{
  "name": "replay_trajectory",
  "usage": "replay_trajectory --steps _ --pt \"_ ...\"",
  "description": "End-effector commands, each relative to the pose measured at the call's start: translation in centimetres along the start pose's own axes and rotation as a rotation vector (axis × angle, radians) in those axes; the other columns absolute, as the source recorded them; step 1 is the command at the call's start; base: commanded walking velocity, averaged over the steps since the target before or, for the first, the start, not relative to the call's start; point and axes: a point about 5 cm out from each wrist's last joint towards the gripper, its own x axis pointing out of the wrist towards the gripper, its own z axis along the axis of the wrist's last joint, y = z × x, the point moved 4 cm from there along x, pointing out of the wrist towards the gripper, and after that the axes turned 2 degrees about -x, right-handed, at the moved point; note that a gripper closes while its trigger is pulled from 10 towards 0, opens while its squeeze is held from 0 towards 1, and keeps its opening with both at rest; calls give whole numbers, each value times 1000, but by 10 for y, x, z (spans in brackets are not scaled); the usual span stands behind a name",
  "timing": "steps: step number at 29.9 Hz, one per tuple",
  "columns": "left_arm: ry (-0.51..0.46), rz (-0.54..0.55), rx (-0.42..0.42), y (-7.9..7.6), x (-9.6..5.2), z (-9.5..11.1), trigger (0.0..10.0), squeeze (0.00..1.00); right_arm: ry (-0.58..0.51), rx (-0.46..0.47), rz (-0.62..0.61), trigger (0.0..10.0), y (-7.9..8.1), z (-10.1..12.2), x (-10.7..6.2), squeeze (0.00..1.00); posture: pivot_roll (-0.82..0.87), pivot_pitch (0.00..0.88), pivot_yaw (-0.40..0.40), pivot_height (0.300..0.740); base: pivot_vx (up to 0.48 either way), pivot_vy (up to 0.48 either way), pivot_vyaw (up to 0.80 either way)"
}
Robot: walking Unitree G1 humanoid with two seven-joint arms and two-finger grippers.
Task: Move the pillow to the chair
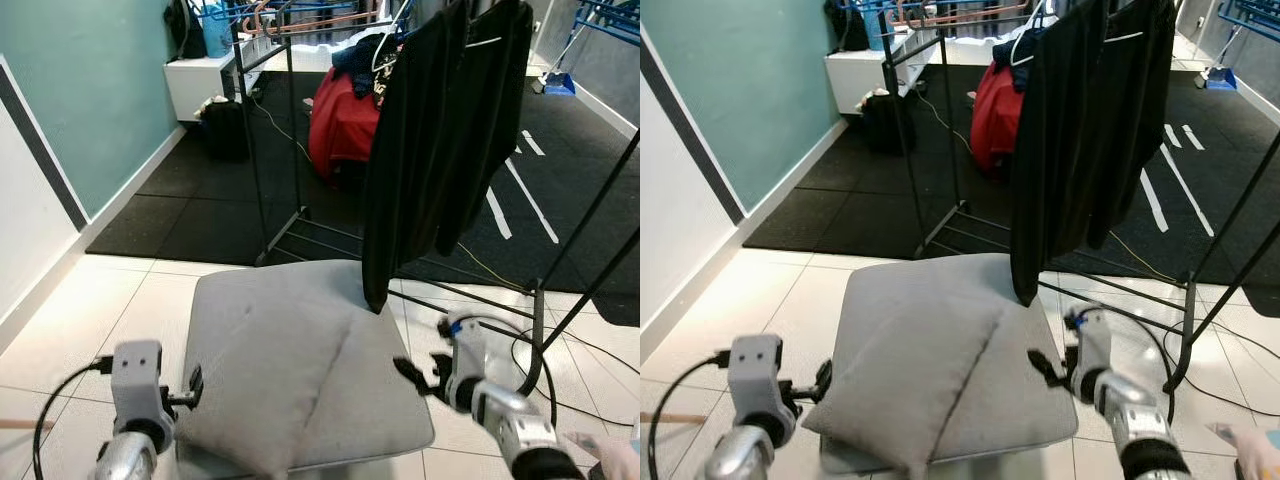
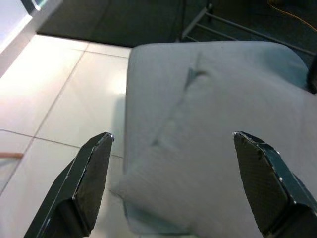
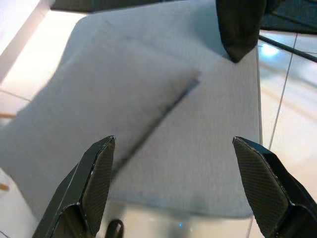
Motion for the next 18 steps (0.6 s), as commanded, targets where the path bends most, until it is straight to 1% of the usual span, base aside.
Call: replay_trajectory --steps 1,4,5,8,9,12,13,15,18 --pt "5 2 5 4 0 1 10000 0 16 45 4 10000 0 -6 -1 0 -150 99 0 690 0 0 0" --pt "-24 -2 6 3 1 12 10000 0 21 110 27 10000 1 -6 -1 0 -147 95 2 675 0 0 0" --pt "-24 -2 6 3 1 12 10000 0 21 110 27 10000 1 -6 -1 0 -147 95 2 675 0 0 0" --pt "-40 -4 11 3 2 18 10000 0 83 167 83 10000 8 -15 -2 0 -144 89 0 660 0 0 0" --pt "-43 -5 12 2 3 20 10000 0 103 168 94 10000 9 -19 -2 0 -143 97 0 655 0 0 0" --pt "-45 -6 12 2 3 21 10000 0 118 169 101 10000 10 -21 -3 0 -143 97 0 650 0 0 0" --pt "-51 -11 9 0 2 23 10000 0 143 184 120 10000 12 -26 -4 0 -143 100 0 640 0 0 0" --pt "-53 -13 9 -1 2 24 10000 0 150 194 126 10000 13 -27 -4 0 -144 100 1 635 0 0 0" --pt "-58 -29 14 -6 3 28 10000 0 195 216 176 10000 22 -34 -5 0 -143 113 6 620 0 0 0"
